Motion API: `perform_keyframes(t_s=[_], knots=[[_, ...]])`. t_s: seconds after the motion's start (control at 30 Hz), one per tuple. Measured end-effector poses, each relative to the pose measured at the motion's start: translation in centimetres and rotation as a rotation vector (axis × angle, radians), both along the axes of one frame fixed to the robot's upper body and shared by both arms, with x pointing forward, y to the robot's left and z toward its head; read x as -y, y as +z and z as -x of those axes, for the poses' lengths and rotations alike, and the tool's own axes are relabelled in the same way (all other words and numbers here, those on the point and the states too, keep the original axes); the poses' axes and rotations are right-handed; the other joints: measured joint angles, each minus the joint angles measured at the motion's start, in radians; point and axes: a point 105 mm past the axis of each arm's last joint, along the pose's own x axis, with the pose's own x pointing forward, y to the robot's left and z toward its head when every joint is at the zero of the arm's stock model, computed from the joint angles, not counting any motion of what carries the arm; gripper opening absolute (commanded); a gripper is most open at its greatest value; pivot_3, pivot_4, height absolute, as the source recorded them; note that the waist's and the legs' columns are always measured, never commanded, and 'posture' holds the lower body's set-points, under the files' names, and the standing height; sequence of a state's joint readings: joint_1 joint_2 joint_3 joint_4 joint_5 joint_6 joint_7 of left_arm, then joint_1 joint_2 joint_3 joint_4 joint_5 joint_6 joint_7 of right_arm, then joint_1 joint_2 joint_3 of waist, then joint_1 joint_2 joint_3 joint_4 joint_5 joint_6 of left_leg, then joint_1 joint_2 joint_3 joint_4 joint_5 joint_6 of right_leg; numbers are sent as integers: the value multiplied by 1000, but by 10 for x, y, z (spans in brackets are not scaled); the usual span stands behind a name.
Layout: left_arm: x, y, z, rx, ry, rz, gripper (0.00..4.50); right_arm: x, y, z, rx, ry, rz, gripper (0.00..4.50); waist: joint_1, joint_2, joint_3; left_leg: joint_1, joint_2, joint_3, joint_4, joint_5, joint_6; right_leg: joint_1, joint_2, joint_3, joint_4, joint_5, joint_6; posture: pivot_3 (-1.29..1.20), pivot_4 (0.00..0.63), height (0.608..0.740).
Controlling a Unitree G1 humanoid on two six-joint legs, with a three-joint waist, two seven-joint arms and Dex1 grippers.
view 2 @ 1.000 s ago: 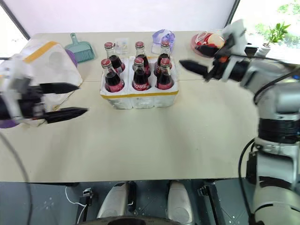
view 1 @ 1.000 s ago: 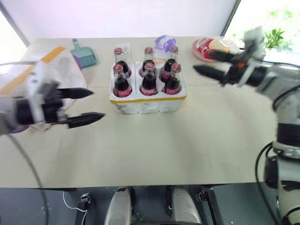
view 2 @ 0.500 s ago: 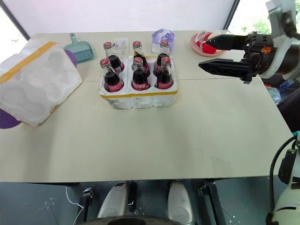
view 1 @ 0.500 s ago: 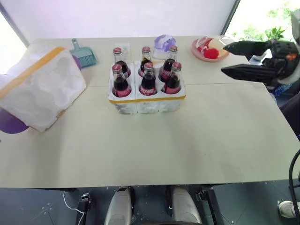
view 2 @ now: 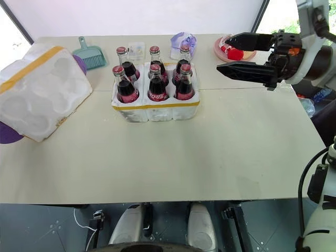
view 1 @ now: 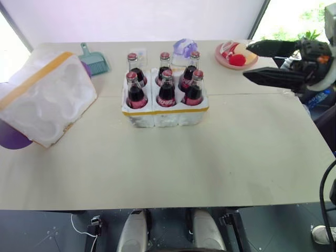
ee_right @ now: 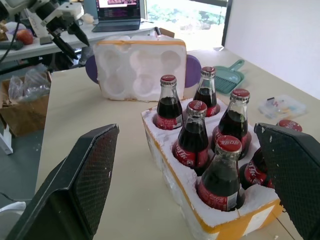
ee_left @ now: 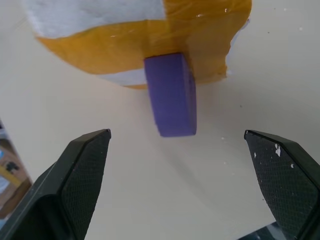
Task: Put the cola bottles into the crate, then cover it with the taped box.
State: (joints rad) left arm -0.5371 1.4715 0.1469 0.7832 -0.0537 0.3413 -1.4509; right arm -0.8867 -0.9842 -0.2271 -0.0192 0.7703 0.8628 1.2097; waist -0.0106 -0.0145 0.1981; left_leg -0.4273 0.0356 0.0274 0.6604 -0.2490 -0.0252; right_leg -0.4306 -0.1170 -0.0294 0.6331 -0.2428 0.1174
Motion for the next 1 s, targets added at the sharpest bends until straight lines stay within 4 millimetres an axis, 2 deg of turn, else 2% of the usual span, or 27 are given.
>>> perform_keyframes(t_s=[0.1,0.27,0.37,0.57,0.6,0.8,1.0], knots=[[4,-10,-18,-23,0,26,4500,1,-1,0,2,-23,-2,4444,2,-1,-1,0,0,0,2,0,0,1,0,0,1,0,0,0,150,736],[5,-25,-34,-74,32,37,4500,2,-1,7,13,-26,2,4444,-1,-2,-1,0,0,0,2,0,0,1,0,0,1,0,1,0,150,736],[6,-32,-37,-108,40,44,3594,3,1,9,30,-39,4,4500,-3,-2,-1,0,0,0,2,0,0,1,0,0,1,0,1,0,150,736],[6,-38,-37,-127,56,66,718,6,1,11,25,-60,-19,4500,-2,-2,-1,0,0,0,3,0,0,0,0,0,1,0,1,0,150,736],[6,-39,-38,-126,55,66,414,6,1,12,26,-60,-22,4500,-1,-3,-1,0,0,0,3,0,0,1,0,0,1,0,1,0,150,736],[4,-36,-43,-96,54,21,360,7,-3,12,16,-74,-14,4500,0,-3,-1,0,0,-1,3,0,0,1,0,0,2,0,1,0,150,736],[13,-24,-59,49,-129,-148,360,16,-18,17,-58,-73,23,4500,-1,-3,-1,0,0,-1,4,0,0,1,-1,0,2,0,1,0,150,736]])
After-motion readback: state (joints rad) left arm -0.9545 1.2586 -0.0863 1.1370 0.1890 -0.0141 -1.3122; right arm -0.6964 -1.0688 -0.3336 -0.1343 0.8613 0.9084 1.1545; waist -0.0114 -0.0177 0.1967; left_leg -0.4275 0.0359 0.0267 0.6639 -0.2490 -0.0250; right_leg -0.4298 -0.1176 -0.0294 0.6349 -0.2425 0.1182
